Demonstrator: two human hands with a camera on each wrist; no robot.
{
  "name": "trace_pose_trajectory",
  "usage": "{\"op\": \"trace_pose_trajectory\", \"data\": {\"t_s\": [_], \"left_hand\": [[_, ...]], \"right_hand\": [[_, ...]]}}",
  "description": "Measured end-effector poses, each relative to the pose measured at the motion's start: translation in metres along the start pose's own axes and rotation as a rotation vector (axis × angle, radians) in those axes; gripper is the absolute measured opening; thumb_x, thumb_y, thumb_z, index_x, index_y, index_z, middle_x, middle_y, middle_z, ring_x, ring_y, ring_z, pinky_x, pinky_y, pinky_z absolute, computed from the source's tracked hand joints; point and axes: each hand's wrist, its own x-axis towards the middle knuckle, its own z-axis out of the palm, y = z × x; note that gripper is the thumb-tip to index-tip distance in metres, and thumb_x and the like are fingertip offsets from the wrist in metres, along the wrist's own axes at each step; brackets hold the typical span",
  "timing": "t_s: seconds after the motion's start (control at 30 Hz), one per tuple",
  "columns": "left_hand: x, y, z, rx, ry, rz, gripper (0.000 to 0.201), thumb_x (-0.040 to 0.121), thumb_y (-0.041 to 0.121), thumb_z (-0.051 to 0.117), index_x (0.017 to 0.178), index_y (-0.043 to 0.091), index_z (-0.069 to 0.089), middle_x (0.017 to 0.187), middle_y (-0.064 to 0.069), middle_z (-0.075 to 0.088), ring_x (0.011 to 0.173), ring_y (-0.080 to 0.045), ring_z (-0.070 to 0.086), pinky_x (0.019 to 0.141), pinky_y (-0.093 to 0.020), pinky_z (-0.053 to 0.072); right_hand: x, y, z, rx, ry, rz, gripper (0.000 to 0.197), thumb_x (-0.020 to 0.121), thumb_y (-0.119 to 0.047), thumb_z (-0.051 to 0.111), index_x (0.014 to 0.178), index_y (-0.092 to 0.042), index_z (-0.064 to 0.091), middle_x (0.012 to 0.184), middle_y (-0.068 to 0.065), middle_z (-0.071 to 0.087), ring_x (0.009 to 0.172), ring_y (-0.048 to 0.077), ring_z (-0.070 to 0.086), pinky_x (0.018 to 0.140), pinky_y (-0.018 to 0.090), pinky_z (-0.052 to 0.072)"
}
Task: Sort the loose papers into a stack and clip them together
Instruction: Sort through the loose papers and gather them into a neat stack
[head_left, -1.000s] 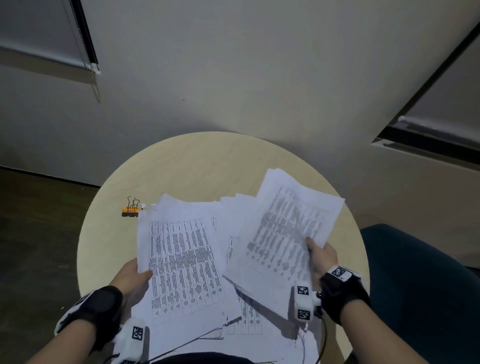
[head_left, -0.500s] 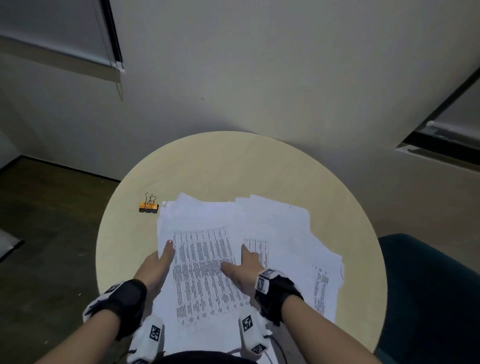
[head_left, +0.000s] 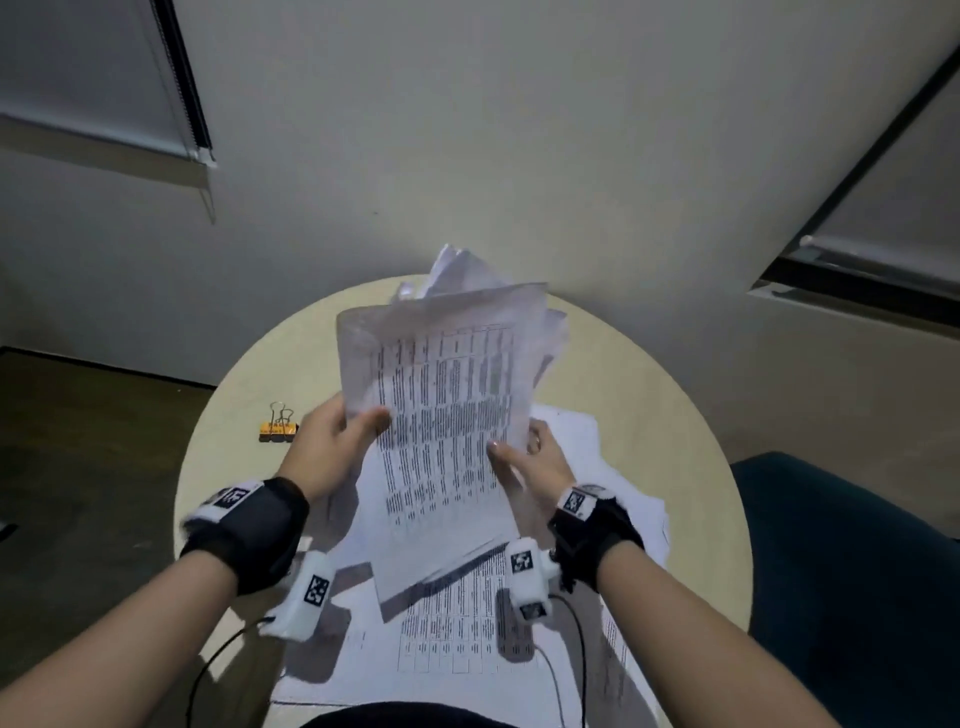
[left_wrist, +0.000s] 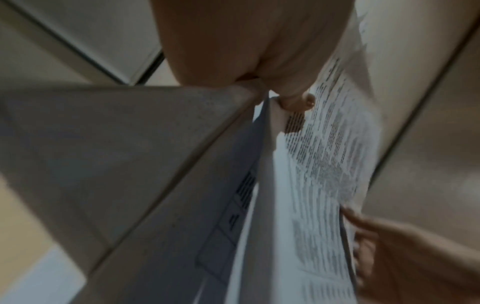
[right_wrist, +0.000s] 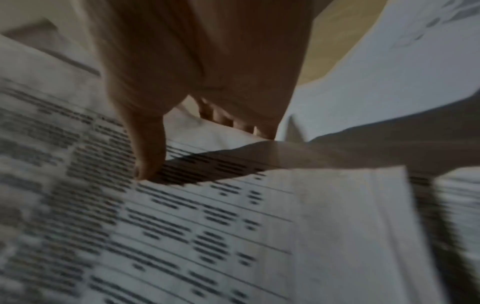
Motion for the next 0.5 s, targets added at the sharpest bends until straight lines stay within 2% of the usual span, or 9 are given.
{"op": "trace_pose_trajectory", "data": {"t_s": [0.07,0.1,0.13,0.2,0.23,0.27,0.33,0.4,0.5], "left_hand": [[0.004,0.015,-0.001,0.006,0.038,0.067,0.02,0.094,0.018,0.058,0.075,0.024,0.056,0.072,0.019,0.063,0.066,0.013,0.06,0.059,-0.006,0.043],[0.006,0.02,-0.001,-0.015,0.068,0.093,0.015,0.094,0.016,0.057,0.08,0.02,0.06,0.074,0.019,0.066,0.071,0.011,0.061,0.063,-0.007,0.045],[0.006,0.023,0.0,-0.055,0.095,0.098,0.007,0.094,0.016,0.057,0.091,0.017,0.064,0.082,0.015,0.069,0.077,0.006,0.063,0.072,-0.014,0.05],[0.002,0.027,0.001,-0.159,0.132,0.084,0.02,0.09,0.018,0.062,0.109,0.011,0.064,0.093,-0.002,0.072,0.073,0.008,0.061,0.082,-0.025,0.049],[-0.001,0.027,0.002,-0.225,0.106,0.062,0.025,0.086,0.021,0.067,0.109,0.012,0.064,0.092,-0.001,0.073,0.067,0.012,0.059,0.082,-0.023,0.047],[-0.004,0.025,0.004,-0.306,0.04,0.009,0.035,0.077,0.03,0.074,0.107,0.016,0.063,0.091,0.01,0.072,0.068,0.014,0.06,0.082,-0.02,0.046],[-0.009,0.016,0.008,-0.439,-0.126,-0.12,0.053,0.057,0.045,0.082,0.102,0.025,0.062,0.093,0.019,0.068,0.077,0.011,0.064,0.081,-0.016,0.05],[-0.01,0.006,0.007,-0.443,-0.143,-0.1,0.046,0.057,0.036,0.083,0.098,0.028,0.064,0.092,0.015,0.074,0.082,0.005,0.069,0.081,-0.02,0.055],[-0.007,-0.001,0.006,-0.386,-0.155,-0.058,0.052,0.056,0.035,0.089,0.103,0.027,0.067,0.102,0.007,0.075,0.095,-0.011,0.071,0.079,-0.022,0.057]], "right_hand": [[0.003,-0.024,-0.003,0.154,0.033,-0.075,0.041,0.079,-0.003,0.074,0.115,-0.008,0.054,0.104,0.005,0.068,0.097,0.021,0.066,0.082,0.025,0.053],[0.003,-0.036,-0.003,0.187,0.054,-0.143,0.039,0.078,-0.002,0.075,0.112,-0.01,0.058,0.103,0.004,0.069,0.099,0.021,0.066,0.088,0.028,0.053],[0.001,-0.048,-0.002,0.182,0.071,-0.223,0.036,0.078,-0.001,0.074,0.109,-0.012,0.06,0.103,0.002,0.07,0.099,0.018,0.066,0.092,0.027,0.052],[-0.003,-0.066,0.001,0.122,0.11,-0.347,0.028,0.081,-0.004,0.074,0.106,-0.01,0.062,0.103,0.005,0.071,0.092,0.013,0.065,0.088,0.023,0.052],[-0.006,-0.072,0.003,0.097,0.137,-0.376,0.024,0.082,-0.006,0.073,0.103,-0.006,0.062,0.101,0.009,0.071,0.085,0.01,0.065,0.083,0.021,0.051],[-0.008,-0.076,0.004,0.074,0.16,-0.396,0.021,0.083,-0.006,0.072,0.1,-0.003,0.061,0.098,0.011,0.071,0.077,0.005,0.064,0.077,0.018,0.051],[-0.012,-0.078,0.006,0.002,0.126,-0.428,0.021,0.083,-0.002,0.07,0.101,-0.007,0.062,0.089,0.001,0.069,0.067,-0.007,0.062,0.068,0.012,0.05],[-0.016,-0.071,0.006,-0.108,0.053,-0.408,0.028,0.082,-0.005,0.073,0.107,-0.01,0.063,0.09,-0.002,0.069,0.072,-0.007,0.063,0.068,0.011,0.051],[-0.019,-0.061,0.001,-0.171,-0.011,-0.333,0.036,0.079,-0.013,0.077,0.111,-0.008,0.063,0.098,0.0,0.07,0.085,0.004,0.067,0.075,0.016,0.055]]}}
